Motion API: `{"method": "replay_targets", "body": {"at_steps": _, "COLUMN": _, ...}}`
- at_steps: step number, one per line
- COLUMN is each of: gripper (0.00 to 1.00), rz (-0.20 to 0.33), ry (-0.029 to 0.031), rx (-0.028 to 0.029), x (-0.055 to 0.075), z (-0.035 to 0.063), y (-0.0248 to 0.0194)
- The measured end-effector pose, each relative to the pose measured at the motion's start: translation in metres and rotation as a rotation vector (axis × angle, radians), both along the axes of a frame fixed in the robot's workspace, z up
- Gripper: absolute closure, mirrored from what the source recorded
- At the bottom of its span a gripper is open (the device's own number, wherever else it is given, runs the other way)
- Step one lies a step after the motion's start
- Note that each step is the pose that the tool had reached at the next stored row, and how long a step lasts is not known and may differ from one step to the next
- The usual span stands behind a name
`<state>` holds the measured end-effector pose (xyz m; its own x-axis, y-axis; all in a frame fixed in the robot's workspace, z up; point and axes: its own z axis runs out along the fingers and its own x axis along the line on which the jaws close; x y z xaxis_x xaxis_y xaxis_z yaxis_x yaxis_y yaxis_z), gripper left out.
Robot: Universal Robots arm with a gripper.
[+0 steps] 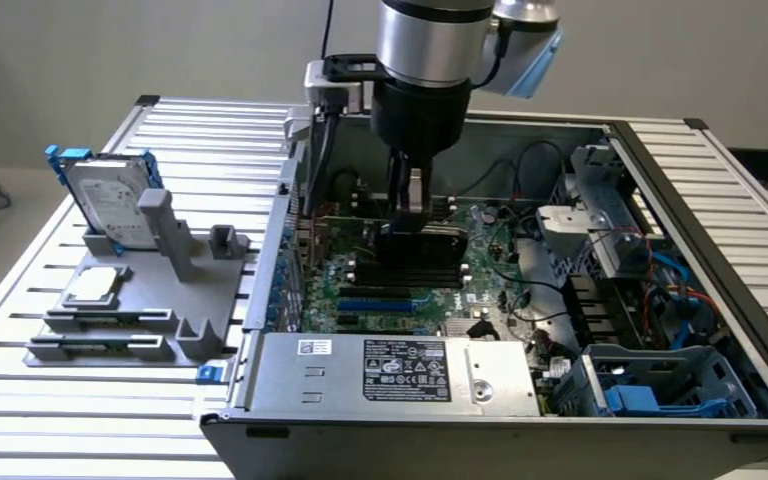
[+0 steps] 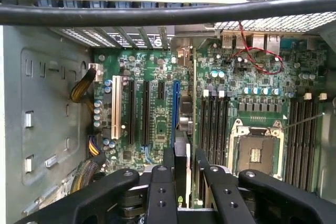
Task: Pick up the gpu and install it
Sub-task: 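Insert the gpu into the slot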
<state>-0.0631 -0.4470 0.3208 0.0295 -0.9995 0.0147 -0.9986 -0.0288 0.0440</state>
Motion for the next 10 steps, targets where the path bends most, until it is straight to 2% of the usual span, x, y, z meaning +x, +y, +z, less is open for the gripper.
{"method": "replay_targets", "body": {"at_steps": 5, "gripper": 0.74, "rz": 0.000, "ry": -0.0009, "rx": 0.0000, "x": -0.0027, "z": -0.0082, "y": -0.0037}}
{"method": "replay_targets", "body": {"at_steps": 10, "gripper": 0.74, "rz": 0.000, "ry": -0.0010, "rx": -0.0002, "x": -0.0044, "z": -0.0108, "y": -0.0063}}
